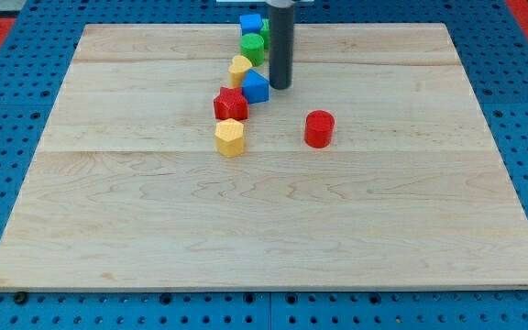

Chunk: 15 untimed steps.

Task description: Push the red circle into group of blocks

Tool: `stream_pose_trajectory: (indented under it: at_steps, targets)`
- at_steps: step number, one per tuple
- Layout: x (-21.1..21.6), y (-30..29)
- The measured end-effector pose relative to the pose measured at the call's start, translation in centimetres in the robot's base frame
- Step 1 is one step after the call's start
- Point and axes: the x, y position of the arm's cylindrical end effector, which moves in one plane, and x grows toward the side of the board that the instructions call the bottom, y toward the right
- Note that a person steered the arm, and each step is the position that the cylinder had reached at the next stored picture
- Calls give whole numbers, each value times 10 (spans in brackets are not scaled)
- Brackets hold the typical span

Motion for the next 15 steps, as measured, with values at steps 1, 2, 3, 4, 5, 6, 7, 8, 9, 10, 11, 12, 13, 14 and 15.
stream_pose_trajectory:
  at_steps: [1, 2, 3, 4, 5, 6, 7, 8, 9, 10, 11, 12, 13, 14, 15]
  targets:
    - [35, 39]
    - [46, 83]
    - [54, 117]
    - [78, 101]
    - [77, 61]
    - [75, 29]
    - [75, 1]
    - [73, -21]
    - [61, -1]
    - [49, -13]
    - [39, -30]
    - [29, -39]
    - [20, -51]
    - [11, -54]
    - [5, -52]
